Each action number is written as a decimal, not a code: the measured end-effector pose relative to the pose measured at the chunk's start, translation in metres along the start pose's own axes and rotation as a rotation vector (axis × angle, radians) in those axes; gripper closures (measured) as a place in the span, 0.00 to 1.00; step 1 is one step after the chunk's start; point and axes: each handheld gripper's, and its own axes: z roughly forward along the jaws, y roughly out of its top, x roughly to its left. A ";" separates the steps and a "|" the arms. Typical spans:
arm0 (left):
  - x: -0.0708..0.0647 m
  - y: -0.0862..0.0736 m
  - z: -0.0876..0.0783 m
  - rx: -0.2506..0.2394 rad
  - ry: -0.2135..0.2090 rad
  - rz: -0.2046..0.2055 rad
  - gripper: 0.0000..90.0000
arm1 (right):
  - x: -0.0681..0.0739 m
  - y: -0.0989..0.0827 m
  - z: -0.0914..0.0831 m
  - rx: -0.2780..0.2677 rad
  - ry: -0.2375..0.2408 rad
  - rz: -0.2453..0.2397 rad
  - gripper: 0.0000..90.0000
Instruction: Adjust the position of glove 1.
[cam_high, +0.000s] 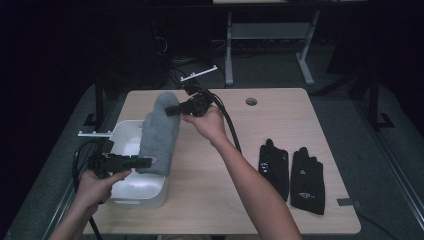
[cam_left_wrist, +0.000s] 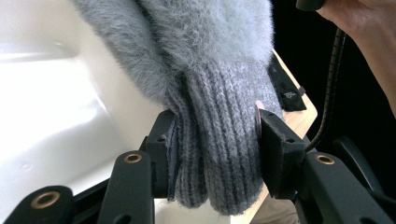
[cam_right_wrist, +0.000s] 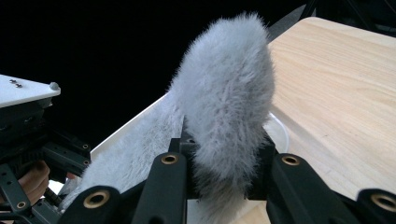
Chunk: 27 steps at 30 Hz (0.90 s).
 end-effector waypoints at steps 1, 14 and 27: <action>0.001 -0.001 -0.001 0.004 0.002 -0.002 0.59 | 0.000 0.000 0.002 0.003 0.002 0.001 0.82; 0.008 -0.006 -0.007 0.006 0.002 -0.022 0.59 | 0.003 -0.001 0.016 0.013 0.012 0.011 0.82; 0.015 -0.013 -0.017 0.011 0.007 -0.036 0.59 | 0.007 -0.002 0.029 0.020 0.036 0.010 0.82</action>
